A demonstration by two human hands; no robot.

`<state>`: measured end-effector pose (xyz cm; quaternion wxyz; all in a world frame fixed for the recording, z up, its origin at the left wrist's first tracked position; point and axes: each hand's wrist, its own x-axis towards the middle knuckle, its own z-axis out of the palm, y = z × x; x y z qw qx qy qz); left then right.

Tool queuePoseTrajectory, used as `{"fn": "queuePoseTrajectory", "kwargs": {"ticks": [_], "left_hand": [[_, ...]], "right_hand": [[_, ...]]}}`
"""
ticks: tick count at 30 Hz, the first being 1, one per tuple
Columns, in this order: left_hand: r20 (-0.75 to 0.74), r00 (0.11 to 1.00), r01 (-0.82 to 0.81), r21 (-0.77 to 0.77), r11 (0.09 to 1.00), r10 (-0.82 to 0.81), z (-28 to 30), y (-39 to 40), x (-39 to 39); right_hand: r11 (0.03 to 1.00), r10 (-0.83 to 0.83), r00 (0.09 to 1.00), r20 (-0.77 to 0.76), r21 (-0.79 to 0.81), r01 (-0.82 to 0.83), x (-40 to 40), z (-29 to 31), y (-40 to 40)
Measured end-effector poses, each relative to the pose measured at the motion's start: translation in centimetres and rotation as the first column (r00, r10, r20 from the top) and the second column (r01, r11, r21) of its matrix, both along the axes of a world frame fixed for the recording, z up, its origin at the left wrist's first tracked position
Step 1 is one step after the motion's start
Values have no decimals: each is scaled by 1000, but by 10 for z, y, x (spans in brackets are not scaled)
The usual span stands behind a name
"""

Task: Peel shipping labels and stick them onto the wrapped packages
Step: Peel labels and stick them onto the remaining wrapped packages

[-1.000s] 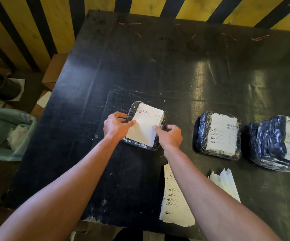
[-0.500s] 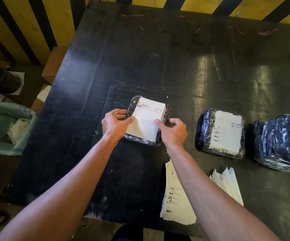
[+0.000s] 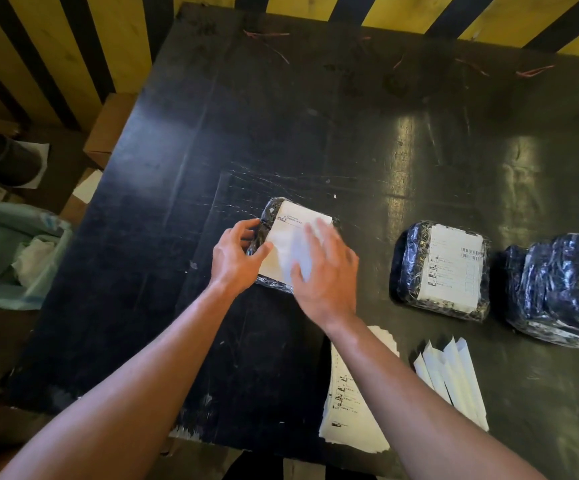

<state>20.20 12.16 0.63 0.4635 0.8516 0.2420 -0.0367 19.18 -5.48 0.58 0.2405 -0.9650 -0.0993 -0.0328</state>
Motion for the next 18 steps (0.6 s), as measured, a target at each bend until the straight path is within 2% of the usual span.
{"fn": "queuePoseTrajectory", "kwargs": {"ticks": [1,3,11,14,16,18], "left_hand": [[-7,1000,18,-9,1000,-18,0,1,0],[-10,999,39,-13,999,-39,-1,2,-1],[1,999,48,26,999,-48,-5,1,-1],[36,980,180,263,948,-197,-6,0,-3],[112,923,286,439,852,-368,-7,0,-4],[171,821,388,534,751,-545,-13,4,-3]], "right_hand": [[990,125,991,-37,-68,-127,-2,-3,4],[960,196,962,-192,-161,-228,0,-7,9],[974,-4,895,-446,-204,-97,71,-1,0],[964,3,844,-536,-222,-145,91,7,-12],[954,43,885,-463,-244,-174,83,10,-17],[947,154,931,-330,-220,-235,57,10,-17]]}}
